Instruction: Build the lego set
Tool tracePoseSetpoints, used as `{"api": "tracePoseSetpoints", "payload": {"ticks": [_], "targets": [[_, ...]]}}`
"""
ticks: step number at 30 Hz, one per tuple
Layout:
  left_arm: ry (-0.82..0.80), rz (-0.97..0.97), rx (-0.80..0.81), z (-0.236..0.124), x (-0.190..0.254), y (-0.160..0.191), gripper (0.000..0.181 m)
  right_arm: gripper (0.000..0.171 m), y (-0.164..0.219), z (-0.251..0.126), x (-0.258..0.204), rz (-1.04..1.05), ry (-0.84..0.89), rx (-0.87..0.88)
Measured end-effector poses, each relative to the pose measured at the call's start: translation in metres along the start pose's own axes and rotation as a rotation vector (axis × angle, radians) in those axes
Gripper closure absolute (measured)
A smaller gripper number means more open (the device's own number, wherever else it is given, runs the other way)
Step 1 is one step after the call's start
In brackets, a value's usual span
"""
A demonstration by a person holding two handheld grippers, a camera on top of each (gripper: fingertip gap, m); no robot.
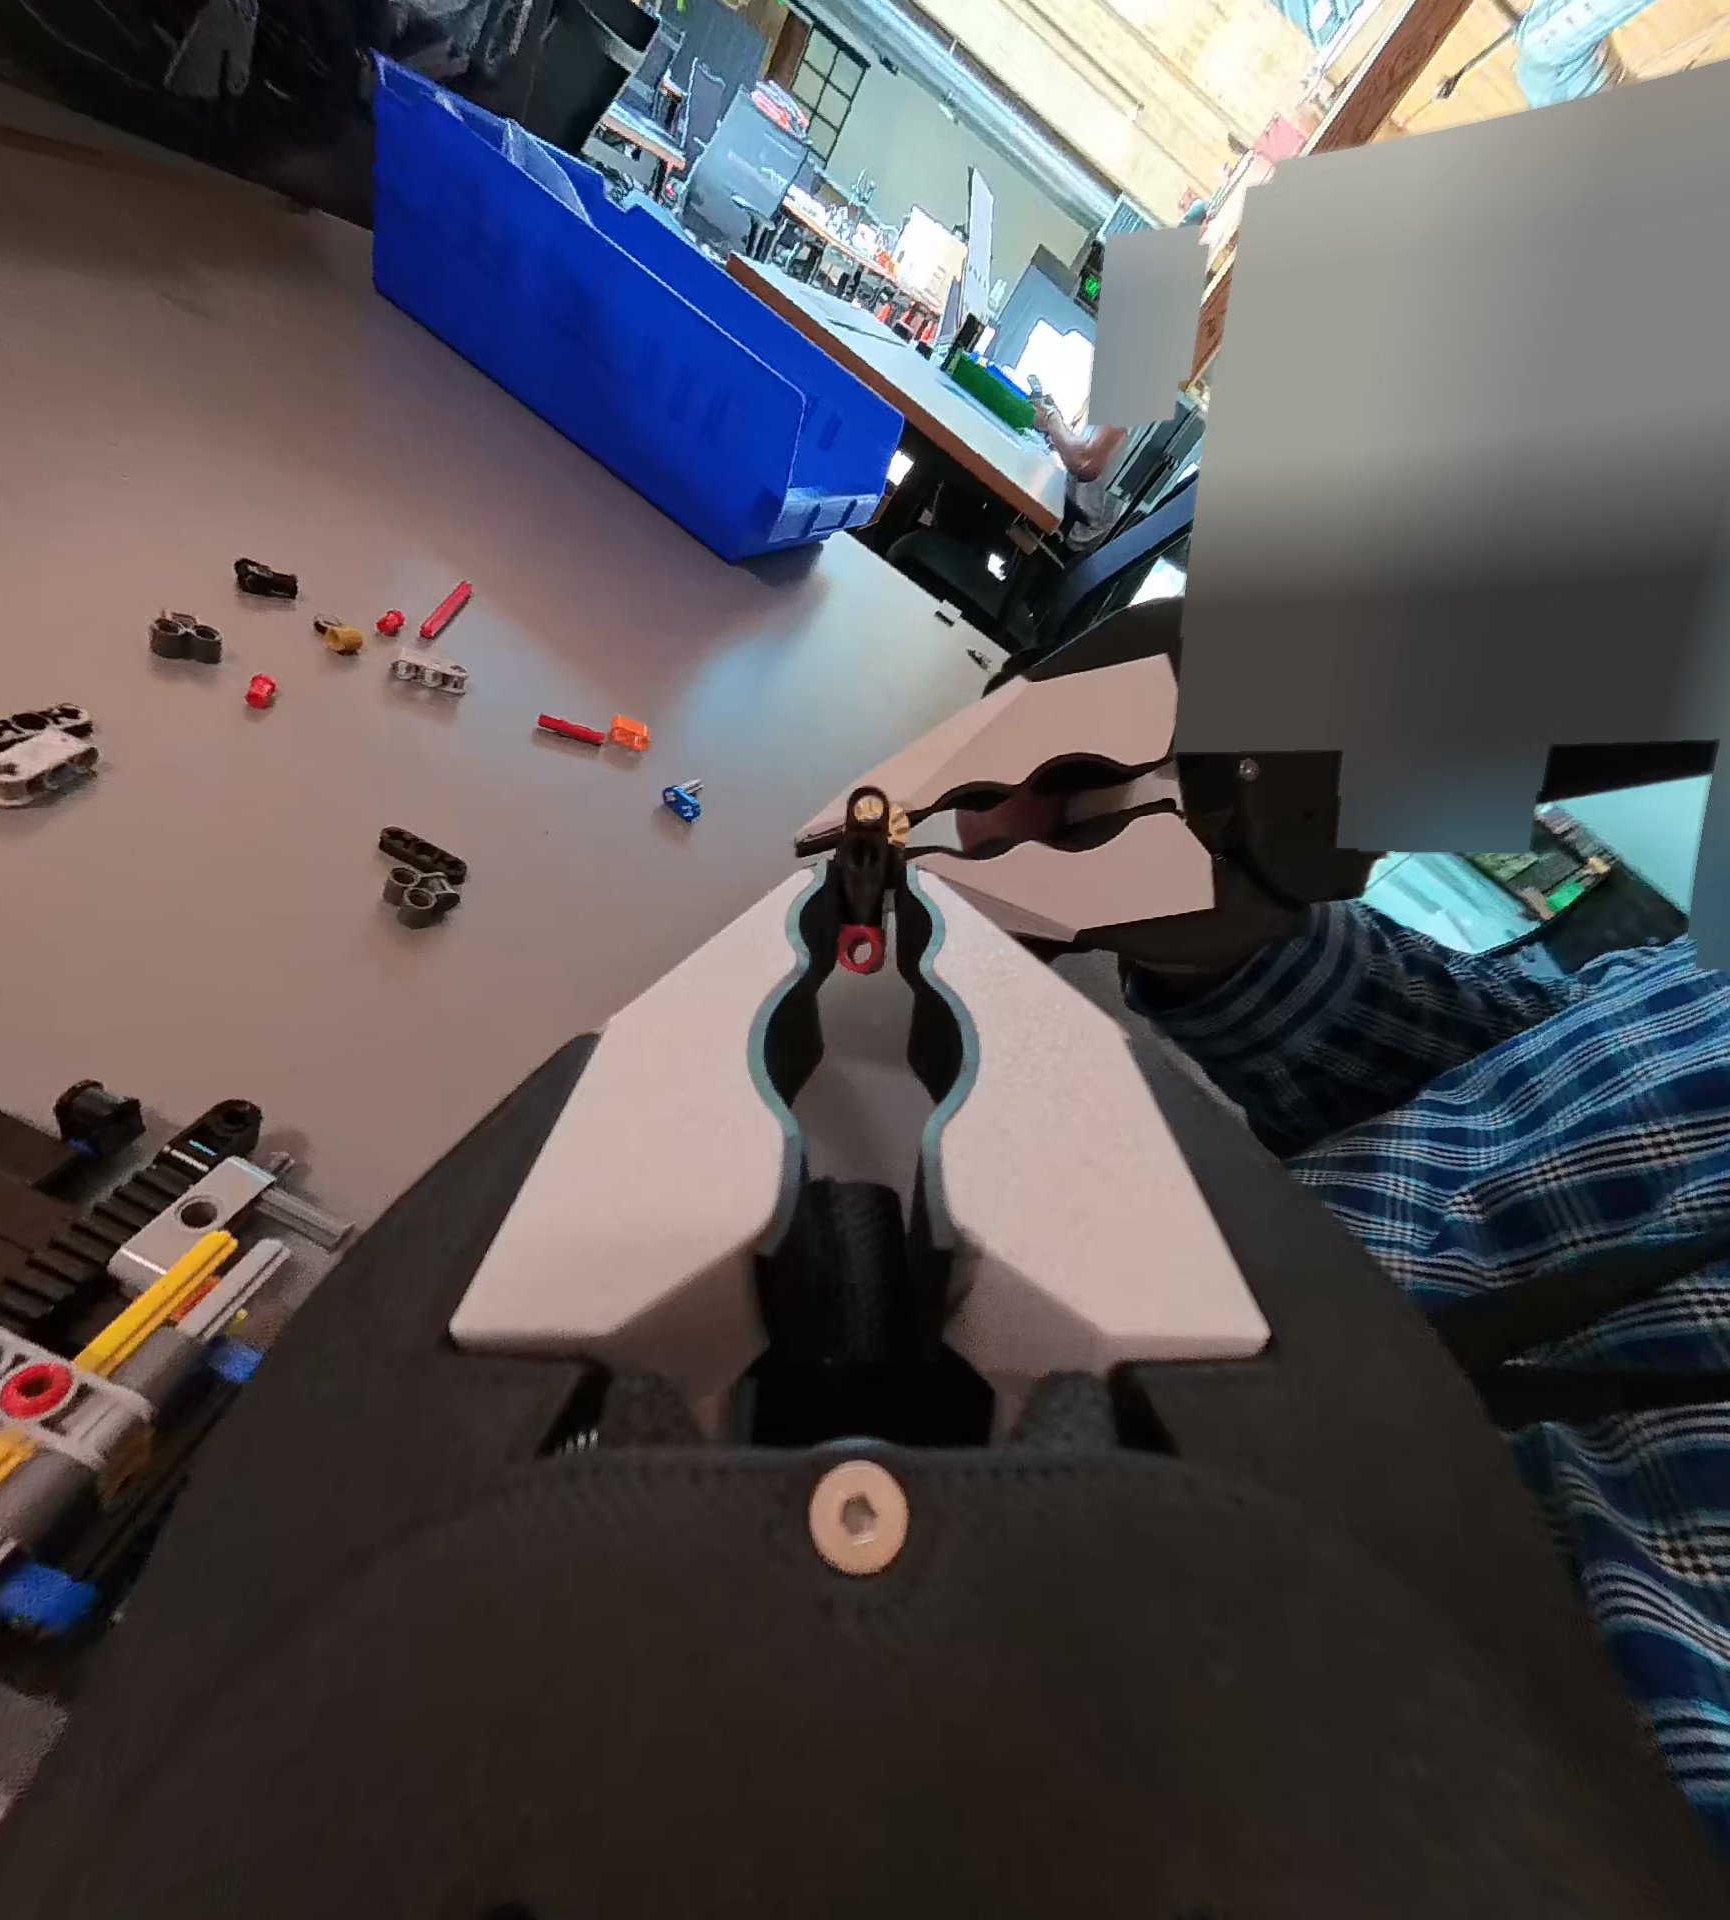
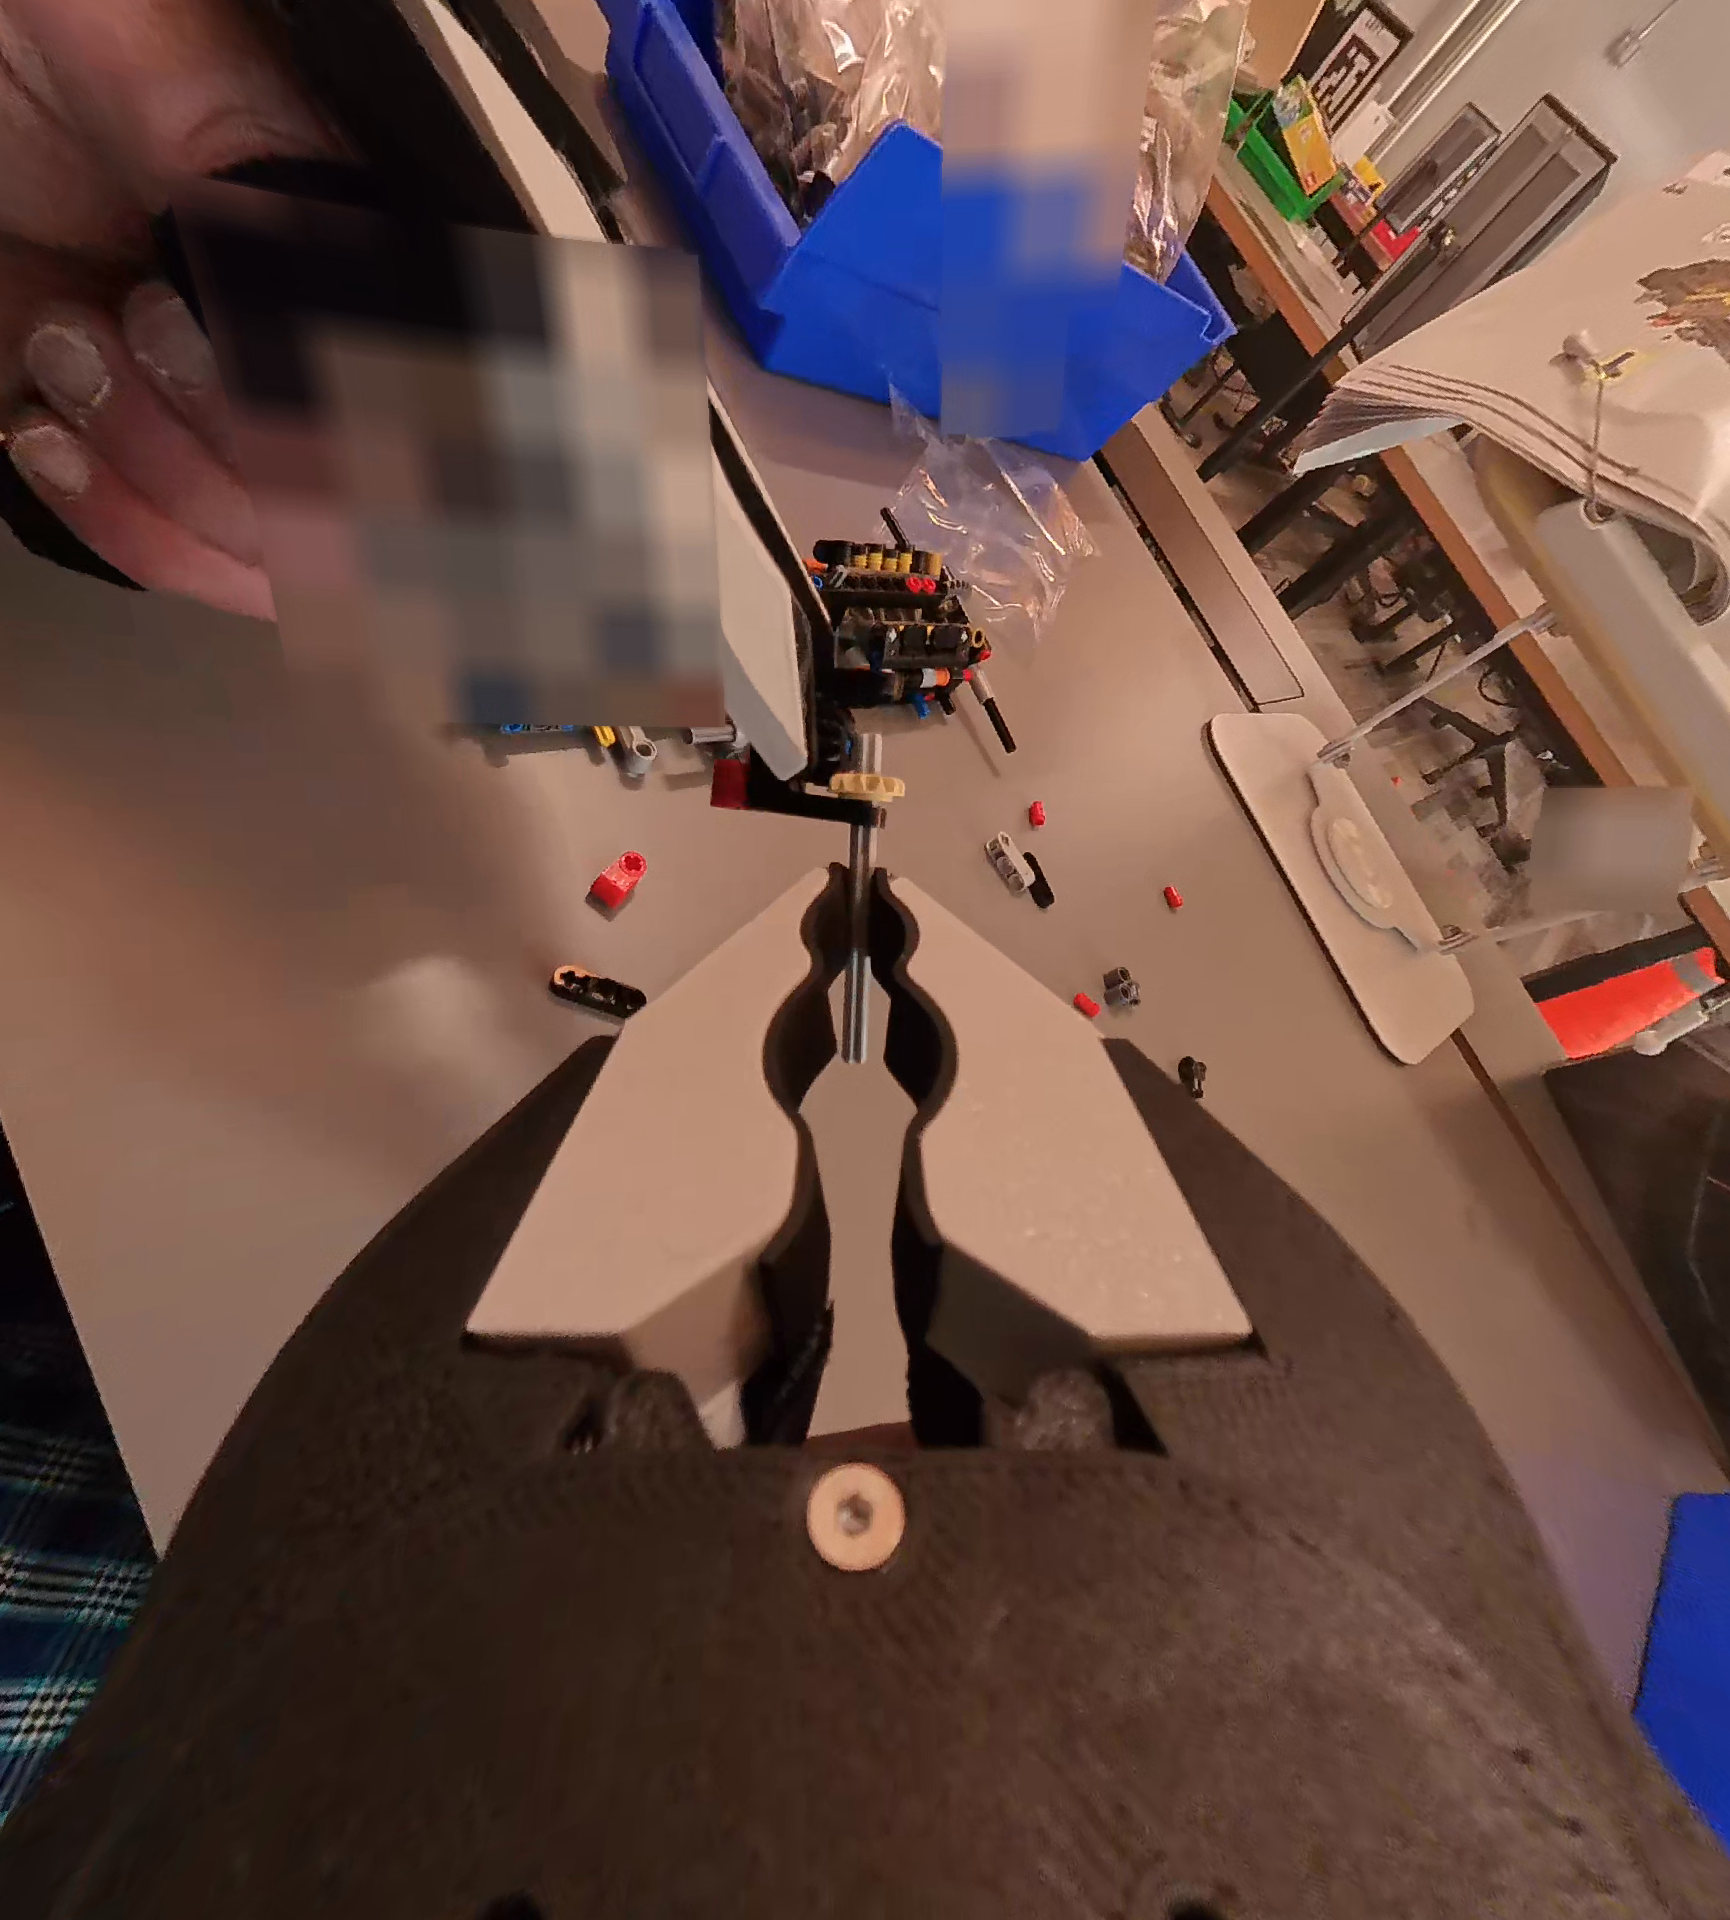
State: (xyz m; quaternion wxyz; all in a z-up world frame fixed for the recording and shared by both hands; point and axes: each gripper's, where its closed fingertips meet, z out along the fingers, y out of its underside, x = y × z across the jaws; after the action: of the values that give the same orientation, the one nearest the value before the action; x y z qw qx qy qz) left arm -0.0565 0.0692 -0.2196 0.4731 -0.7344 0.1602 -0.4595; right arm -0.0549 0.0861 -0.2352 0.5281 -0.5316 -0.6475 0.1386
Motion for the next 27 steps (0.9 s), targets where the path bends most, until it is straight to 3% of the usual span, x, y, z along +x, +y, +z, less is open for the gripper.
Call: {"api": "tracePoseSetpoints", "payload": {"ticks": [27], "targets": [[0.038, -0.062, 0.034, -0.0049, 0.0031, -0.0043, 0.172, 0.17, -0.0032, -0.0035, -0.0024, 0.065, -0.024, 0.042]]}}
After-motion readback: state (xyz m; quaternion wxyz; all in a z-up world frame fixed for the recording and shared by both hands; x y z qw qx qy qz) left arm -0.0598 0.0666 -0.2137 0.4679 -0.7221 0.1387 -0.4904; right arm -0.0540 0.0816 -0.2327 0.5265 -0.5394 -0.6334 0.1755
